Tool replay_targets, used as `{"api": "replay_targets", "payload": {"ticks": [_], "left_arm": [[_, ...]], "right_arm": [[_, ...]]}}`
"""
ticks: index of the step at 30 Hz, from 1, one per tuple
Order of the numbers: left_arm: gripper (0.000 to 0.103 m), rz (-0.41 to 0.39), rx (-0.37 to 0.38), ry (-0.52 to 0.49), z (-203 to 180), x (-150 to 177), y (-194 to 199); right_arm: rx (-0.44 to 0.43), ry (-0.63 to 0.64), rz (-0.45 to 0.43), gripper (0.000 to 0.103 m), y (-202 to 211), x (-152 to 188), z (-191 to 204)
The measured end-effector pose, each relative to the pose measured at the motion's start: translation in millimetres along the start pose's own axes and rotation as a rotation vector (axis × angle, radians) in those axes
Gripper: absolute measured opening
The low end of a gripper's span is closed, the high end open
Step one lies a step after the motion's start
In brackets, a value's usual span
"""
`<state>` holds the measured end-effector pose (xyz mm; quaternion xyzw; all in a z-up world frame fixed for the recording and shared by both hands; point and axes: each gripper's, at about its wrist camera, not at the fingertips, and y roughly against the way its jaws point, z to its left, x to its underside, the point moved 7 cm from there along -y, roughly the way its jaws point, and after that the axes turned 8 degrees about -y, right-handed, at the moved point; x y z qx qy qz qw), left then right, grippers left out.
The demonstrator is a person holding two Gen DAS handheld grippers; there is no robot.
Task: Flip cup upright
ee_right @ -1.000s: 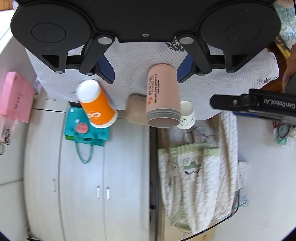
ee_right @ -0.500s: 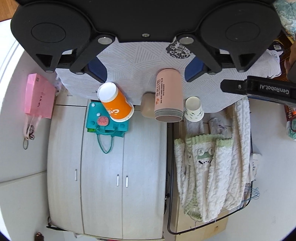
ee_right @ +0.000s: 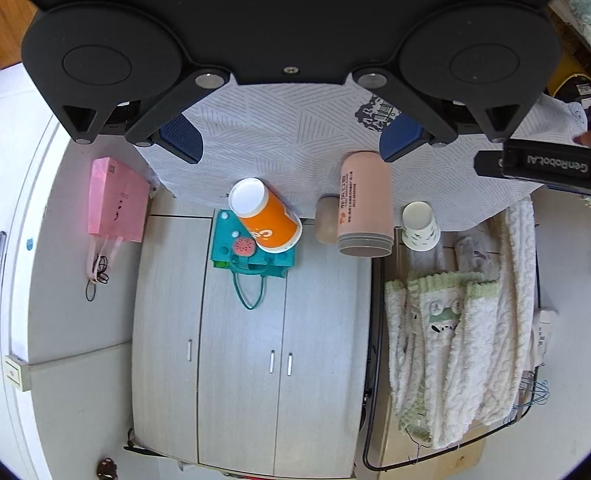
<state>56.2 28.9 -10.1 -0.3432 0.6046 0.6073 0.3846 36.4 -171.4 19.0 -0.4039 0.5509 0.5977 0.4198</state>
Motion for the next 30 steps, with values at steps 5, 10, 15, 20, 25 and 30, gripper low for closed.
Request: {"api": "replay_targets", "payload": {"ticks": [5, 10, 15, 20, 25, 30], "left_arm": [[0.103, 0.034, -0.075, -0.005, 3.4, 9.0, -3.7], [0.103, 0.044, -0.076, -0.027, 3.5, 12.9, -7.5], [0.103, 0.018, -0.021, -0.060, -2.6, 12.1, -3.0], [0.103, -0.025, -0.018, -0.073, -3.5, 11.4, 3.7], [0.103, -0.081, -0.054, -0.132, -6.7, 10.8, 9.5], [0.103, -0.064, -0.068, -0.120, -4.7, 11.8, 7.6]], "right_arm": [[0.030, -0.015, 0.016, 0.103, -1.7, 6.2, -3.2], [0.063, -0.022, 0.028, 0.103, -4.1, 10.5, -5.8], [0.097, -0.019, 0.025, 0.103, -4.1, 11.4, -6.8], [0.109, -0.019, 0.021, 0.103, -1.7, 12.3, -6.0], [0.116, -0.023, 0.023, 0.103, -1.6, 13.6, -6.4], [0.118, -0.029, 0.029, 0.103, -4.5, 13.2, -5.5]]}}
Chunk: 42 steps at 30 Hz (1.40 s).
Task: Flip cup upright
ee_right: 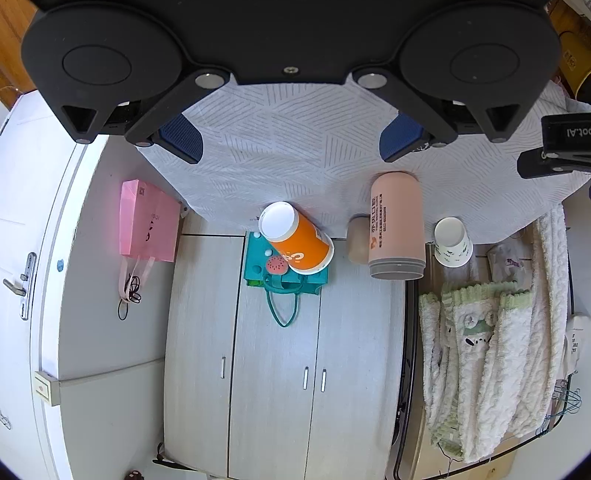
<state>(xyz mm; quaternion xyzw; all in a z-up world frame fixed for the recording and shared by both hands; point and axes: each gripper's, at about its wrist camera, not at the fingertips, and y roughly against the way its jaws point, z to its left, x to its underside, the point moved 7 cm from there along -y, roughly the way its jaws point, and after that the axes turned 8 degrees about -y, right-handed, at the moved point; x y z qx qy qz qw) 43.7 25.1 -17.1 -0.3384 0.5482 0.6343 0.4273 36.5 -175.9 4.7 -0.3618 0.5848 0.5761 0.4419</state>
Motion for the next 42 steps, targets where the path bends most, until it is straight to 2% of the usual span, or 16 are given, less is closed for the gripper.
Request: {"api": "replay_targets", "payload": {"ticks": [6, 13, 42], "left_arm": [[0.103, 0.016, 0.002, 0.020, 2.8, 1.7, -2.0], [0.103, 0.010, 0.014, -0.004, -1.4, 2.2, -0.1], [0.103, 0.026, -0.039, 0.023, 8.6, 5.3, -1.5]], "right_arm": [[0.002, -0.013, 0.010, 0.103, -1.3, 1.0, -2.0], [0.012, -0.031, 0.017, 0.103, -3.2, 1.6, -6.9], [0.020, -0.030, 0.005, 0.103, -0.2, 1.3, -7.9]]}}
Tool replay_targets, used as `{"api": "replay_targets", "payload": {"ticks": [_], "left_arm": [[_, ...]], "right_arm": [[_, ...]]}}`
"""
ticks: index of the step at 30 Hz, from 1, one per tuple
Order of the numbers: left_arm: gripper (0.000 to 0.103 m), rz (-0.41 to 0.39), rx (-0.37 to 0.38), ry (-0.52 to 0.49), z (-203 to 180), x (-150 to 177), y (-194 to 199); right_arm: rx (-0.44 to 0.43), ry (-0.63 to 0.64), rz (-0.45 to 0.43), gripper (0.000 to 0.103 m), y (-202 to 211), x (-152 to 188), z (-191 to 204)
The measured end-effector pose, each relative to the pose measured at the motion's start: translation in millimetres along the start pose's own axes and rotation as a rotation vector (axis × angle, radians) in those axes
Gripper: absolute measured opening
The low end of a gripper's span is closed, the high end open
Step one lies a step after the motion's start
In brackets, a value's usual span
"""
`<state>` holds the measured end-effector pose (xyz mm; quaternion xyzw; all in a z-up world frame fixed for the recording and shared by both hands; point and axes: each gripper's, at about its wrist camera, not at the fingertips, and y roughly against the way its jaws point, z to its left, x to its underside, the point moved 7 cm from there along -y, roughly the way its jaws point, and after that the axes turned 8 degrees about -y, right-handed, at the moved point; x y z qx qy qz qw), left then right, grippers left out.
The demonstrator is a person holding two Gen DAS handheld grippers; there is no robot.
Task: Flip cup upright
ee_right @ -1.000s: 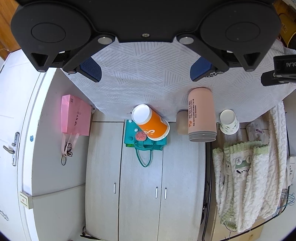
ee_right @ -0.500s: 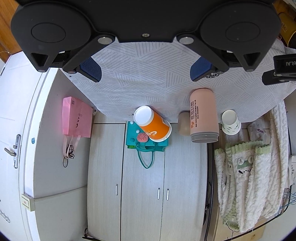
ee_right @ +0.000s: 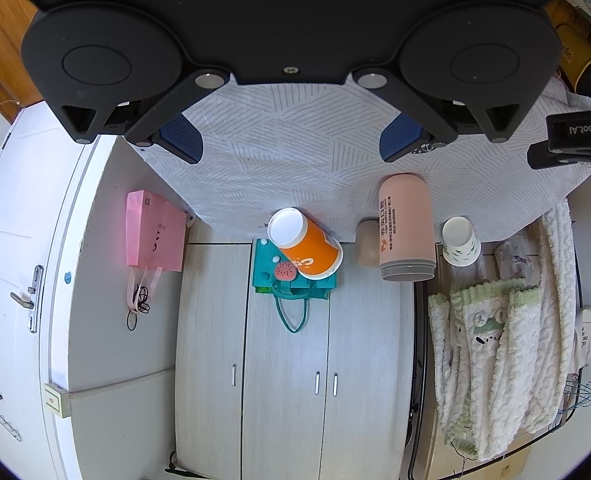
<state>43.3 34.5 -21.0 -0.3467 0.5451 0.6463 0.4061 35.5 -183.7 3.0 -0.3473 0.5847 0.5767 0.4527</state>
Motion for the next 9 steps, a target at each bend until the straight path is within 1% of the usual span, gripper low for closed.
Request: {"api": "replay_targets", "payload": {"ticks": [6, 9], "left_arm": [[0.103, -0.010, -0.008, -0.009, 1.2, -2.0, 0.2], [0.103, 0.007, 0.012, 0.013, 2.6, -1.9, -1.5]], "right_arm": [[0.000, -0.002, -0.003, 0.103, 1.4, 0.1, -0.6], [-0.002, -0.001, 0.000, 0.103, 1.4, 0.9, -0.7]]}}
